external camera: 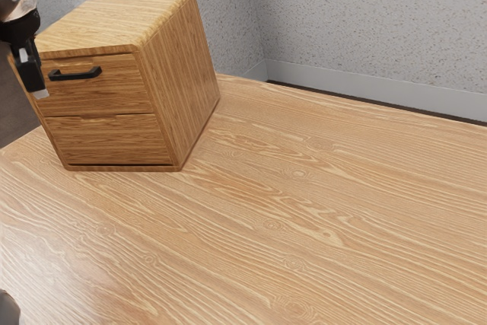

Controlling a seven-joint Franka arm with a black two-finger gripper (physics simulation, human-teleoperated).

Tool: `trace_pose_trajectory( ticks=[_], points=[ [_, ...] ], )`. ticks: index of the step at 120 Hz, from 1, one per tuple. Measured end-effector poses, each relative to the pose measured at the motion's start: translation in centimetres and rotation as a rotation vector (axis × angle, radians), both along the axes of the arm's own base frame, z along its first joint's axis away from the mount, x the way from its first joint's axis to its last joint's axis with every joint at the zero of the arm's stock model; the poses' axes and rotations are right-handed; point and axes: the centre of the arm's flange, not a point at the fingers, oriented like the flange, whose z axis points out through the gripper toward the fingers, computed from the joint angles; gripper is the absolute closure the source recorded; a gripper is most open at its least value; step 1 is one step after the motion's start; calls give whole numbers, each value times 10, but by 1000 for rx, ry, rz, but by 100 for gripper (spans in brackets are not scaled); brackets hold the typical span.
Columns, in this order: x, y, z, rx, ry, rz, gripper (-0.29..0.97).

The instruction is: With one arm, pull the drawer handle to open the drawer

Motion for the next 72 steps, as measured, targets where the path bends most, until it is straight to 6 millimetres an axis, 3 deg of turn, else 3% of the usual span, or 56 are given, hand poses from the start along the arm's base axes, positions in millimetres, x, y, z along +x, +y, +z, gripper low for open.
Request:
trace_pose_trajectory(
  ticks=[16,38,52,60,72],
  points=[
    [-8,33,-9,24,-68,-12,3],
    [-64,68,9,21,-114,42,4],
    [-86,81,14,14,-119,45,4],
    [-103,86,11,-5,-133,33,5],
    [-131,93,-10,-53,-147,-20,5]
  ],
)
